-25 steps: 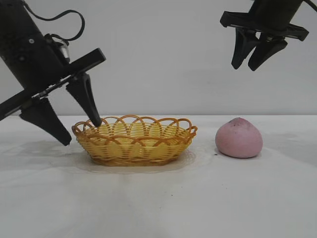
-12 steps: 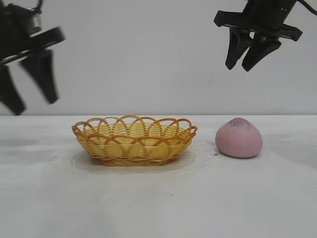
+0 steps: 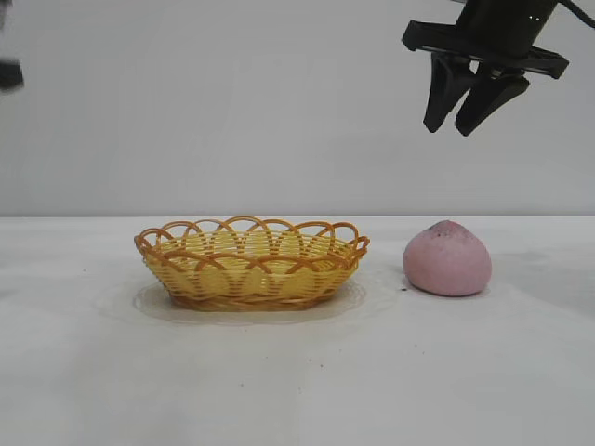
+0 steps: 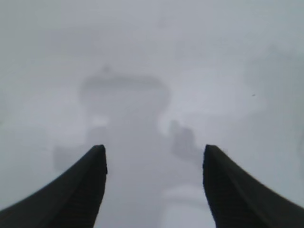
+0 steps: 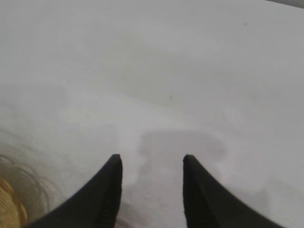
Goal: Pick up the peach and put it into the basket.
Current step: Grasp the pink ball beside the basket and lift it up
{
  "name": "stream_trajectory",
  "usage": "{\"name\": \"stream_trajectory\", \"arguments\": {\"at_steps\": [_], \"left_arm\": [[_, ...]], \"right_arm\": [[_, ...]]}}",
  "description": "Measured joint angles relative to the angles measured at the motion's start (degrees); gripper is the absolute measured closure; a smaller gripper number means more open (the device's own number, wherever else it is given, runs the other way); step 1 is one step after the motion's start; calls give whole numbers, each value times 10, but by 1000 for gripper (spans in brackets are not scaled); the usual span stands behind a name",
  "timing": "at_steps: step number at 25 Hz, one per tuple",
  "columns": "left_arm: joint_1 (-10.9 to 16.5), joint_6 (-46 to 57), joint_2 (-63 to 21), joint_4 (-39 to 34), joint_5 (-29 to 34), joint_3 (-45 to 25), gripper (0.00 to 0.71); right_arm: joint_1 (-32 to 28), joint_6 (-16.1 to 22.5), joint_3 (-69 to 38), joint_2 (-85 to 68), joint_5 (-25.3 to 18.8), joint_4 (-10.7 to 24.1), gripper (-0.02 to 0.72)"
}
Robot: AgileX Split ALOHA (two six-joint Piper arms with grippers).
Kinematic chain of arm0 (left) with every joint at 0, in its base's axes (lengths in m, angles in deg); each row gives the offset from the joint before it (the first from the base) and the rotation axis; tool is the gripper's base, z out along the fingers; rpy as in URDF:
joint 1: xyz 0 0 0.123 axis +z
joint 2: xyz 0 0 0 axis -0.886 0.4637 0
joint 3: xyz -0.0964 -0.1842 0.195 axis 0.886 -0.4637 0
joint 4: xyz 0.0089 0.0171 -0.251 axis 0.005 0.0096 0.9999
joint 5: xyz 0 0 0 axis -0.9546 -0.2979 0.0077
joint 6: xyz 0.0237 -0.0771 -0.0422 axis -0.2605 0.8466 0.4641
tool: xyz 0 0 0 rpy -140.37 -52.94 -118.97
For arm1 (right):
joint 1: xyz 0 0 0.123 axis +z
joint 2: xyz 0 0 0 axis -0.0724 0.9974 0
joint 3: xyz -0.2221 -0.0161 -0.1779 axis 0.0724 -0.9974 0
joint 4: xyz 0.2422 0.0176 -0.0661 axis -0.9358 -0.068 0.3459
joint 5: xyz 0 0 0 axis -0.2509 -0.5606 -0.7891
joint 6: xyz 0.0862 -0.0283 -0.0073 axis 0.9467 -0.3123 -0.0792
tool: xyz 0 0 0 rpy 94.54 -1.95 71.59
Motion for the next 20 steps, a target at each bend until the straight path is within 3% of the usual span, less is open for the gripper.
{"name": "stream_trajectory", "arguments": {"at_steps": [4, 15, 20], "left_arm": [[0, 0, -159, 6, 32, -51, 321], [0, 0, -602, 7, 235, -259, 321], [0, 0, -709, 7, 274, -312, 321]], "right_arm": [[0, 0, 0, 0, 0, -2, 444], [0, 0, 0, 0, 0, -5, 444], [0, 0, 0, 0, -10, -5, 444]]}}
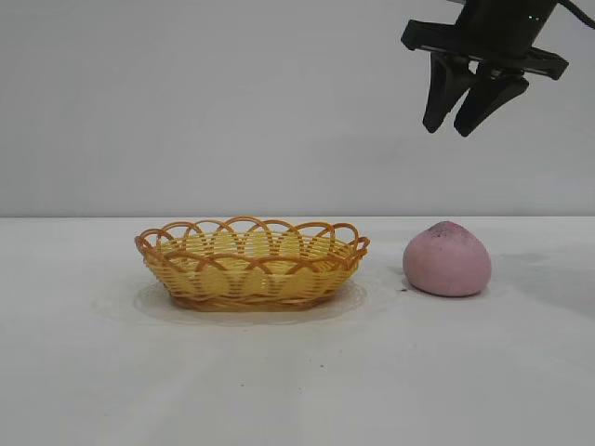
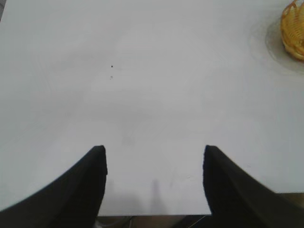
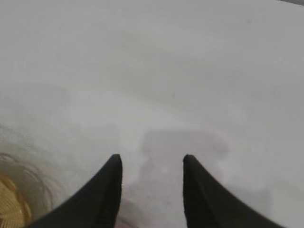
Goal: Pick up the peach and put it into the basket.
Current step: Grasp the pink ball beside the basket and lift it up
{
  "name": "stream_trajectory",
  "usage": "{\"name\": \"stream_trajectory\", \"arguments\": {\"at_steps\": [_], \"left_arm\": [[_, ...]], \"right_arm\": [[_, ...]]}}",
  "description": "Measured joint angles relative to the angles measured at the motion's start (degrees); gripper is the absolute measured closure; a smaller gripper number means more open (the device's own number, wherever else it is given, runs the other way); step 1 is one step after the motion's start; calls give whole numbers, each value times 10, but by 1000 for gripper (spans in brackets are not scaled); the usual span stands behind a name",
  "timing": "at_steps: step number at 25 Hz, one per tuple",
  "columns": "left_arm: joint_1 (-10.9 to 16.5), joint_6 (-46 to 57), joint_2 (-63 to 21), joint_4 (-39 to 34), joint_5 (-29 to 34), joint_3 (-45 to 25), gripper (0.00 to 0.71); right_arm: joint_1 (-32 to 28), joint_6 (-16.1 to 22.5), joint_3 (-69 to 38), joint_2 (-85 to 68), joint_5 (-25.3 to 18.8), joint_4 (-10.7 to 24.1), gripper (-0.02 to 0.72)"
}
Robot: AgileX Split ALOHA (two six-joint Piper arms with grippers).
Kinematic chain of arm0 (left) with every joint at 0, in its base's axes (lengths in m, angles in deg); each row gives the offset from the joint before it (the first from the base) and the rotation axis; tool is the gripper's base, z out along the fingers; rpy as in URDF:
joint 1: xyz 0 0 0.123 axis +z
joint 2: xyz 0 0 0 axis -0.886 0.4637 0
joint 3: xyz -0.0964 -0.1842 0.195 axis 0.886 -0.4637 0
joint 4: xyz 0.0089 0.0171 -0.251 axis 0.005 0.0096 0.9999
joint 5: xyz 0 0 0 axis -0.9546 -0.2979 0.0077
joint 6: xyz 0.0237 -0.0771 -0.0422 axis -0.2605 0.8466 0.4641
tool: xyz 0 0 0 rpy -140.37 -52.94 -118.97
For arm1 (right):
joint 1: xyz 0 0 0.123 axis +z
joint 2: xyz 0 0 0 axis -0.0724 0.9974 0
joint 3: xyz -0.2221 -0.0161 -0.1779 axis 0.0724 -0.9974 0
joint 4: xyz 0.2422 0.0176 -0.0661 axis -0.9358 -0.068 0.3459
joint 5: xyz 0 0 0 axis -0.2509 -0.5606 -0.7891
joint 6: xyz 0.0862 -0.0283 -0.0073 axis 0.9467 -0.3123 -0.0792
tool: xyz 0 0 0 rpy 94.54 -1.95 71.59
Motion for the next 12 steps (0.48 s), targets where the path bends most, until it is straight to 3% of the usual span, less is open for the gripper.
{"name": "stream_trajectory", "arguments": {"at_steps": [6, 12], "left_arm": [[0, -19, -27, 21, 11, -18, 321], [0, -54, -98, 45, 11, -20, 321]], "right_arm": [[0, 0, 0, 0, -33, 0, 444], [0, 1, 0, 0, -93, 0, 444]]}}
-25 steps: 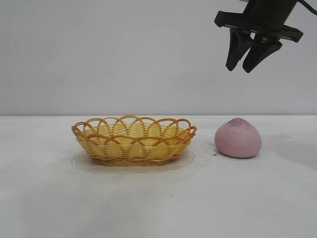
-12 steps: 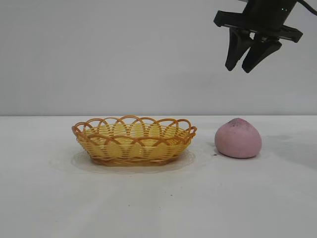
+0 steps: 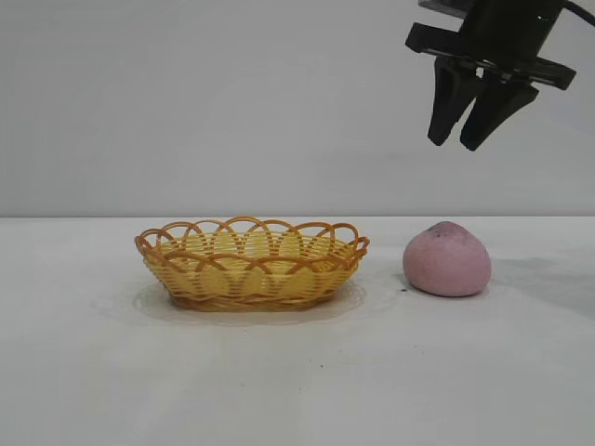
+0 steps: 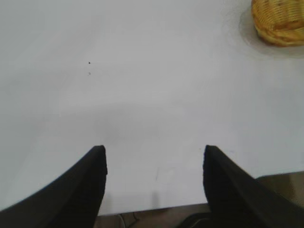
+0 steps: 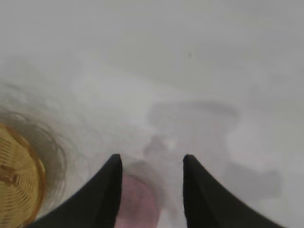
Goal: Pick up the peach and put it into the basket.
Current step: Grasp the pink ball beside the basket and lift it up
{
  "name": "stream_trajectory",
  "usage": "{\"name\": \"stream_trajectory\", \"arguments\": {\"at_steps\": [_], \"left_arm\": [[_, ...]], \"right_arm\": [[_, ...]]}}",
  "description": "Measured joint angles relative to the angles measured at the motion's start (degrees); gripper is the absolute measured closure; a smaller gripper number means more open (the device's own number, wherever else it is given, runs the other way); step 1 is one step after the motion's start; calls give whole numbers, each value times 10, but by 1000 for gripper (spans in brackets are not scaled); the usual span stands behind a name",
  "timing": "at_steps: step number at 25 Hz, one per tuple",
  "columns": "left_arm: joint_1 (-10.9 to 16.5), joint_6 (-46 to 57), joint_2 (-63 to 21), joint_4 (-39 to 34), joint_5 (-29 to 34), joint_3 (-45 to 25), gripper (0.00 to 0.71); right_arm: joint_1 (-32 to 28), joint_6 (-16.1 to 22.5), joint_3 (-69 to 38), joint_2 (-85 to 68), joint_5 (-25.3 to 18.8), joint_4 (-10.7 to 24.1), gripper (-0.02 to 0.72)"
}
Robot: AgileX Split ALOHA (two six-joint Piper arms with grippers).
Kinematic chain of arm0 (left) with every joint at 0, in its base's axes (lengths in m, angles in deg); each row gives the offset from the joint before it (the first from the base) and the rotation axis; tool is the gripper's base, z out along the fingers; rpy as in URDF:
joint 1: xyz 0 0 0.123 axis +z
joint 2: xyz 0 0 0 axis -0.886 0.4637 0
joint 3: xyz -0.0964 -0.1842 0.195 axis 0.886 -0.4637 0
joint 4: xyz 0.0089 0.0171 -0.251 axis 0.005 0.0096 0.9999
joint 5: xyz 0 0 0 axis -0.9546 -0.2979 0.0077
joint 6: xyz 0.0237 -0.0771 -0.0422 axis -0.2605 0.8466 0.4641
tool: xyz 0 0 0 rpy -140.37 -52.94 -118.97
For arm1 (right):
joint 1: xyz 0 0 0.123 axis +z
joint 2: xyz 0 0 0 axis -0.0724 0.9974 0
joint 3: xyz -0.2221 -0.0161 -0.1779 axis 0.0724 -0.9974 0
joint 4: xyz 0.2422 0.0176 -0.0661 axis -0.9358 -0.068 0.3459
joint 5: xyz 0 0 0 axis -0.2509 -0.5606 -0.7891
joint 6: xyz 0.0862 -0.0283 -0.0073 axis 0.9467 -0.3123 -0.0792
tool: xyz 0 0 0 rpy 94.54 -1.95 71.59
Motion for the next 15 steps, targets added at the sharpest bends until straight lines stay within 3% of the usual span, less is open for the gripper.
{"name": "stream_trajectory", "arguments": {"at_steps": [7, 15], "left_arm": [[0, 0, -75, 0, 4, -1, 321], [0, 7, -84, -2, 6, -1, 321]], "right_arm": [[0, 0, 0, 0, -53, -5, 444], [6, 0, 1, 31, -114, -12, 444]]}}
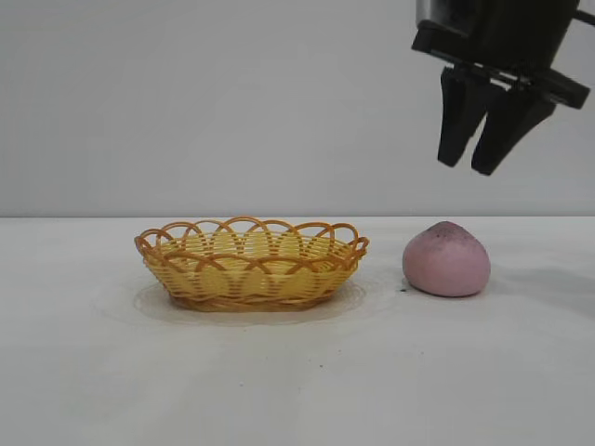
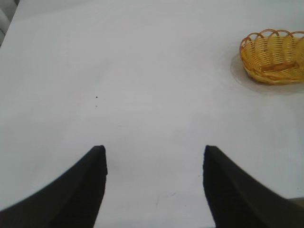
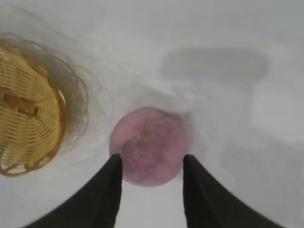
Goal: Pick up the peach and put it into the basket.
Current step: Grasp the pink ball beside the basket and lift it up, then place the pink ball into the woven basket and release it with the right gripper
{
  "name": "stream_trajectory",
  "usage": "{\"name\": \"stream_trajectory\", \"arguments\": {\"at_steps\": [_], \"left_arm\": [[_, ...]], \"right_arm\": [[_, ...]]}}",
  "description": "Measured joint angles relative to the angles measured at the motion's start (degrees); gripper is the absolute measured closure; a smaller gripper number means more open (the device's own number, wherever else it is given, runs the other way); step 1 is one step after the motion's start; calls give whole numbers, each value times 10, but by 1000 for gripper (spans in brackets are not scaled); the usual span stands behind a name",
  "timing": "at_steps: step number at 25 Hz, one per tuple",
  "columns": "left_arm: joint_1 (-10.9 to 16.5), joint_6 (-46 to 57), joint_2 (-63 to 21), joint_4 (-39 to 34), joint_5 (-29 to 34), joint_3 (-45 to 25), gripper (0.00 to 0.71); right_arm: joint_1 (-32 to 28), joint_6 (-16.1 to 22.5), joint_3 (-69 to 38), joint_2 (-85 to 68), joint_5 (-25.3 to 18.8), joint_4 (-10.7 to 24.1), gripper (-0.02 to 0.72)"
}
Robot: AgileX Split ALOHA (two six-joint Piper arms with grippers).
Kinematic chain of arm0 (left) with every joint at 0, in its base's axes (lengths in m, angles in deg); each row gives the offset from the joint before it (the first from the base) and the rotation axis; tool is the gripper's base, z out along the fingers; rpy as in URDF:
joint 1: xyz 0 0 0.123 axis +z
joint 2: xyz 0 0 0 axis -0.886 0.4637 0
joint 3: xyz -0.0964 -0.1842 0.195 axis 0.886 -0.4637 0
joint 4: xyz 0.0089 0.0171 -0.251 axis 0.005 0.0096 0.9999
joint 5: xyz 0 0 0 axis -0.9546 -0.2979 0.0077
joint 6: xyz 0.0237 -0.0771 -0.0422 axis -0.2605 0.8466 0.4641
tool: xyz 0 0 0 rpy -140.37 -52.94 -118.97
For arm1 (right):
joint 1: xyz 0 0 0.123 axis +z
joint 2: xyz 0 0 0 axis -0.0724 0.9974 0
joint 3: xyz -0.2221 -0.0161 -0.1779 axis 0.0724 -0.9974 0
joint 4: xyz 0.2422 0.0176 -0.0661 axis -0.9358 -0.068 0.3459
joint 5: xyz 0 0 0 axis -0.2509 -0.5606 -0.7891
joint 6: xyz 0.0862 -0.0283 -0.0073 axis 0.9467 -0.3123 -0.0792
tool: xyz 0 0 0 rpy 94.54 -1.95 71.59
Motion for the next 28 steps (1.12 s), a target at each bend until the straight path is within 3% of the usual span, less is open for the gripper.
{"name": "stream_trajectory", "arguments": {"at_steps": [7, 10, 12, 13, 20, 28], "left_arm": [[0, 0, 0, 0, 0, 0, 321], [0, 0, 0, 0, 0, 0, 321], [0, 0, 0, 0, 0, 0, 321], [0, 0, 0, -1, 0, 0, 321], [0, 0, 0, -3, 0, 0, 321], [0, 0, 0, -5, 0, 0, 321]], "right_arm": [[21, 0, 3, 90, 16, -7, 444], [30, 1, 7, 92, 22, -2, 624], [36, 1, 7, 71, 24, 7, 645], [39, 1, 8, 58, 24, 10, 703], [97, 0, 68, -28, 17, 16, 703], [203, -1, 74, 38, 41, 8, 703]]}}
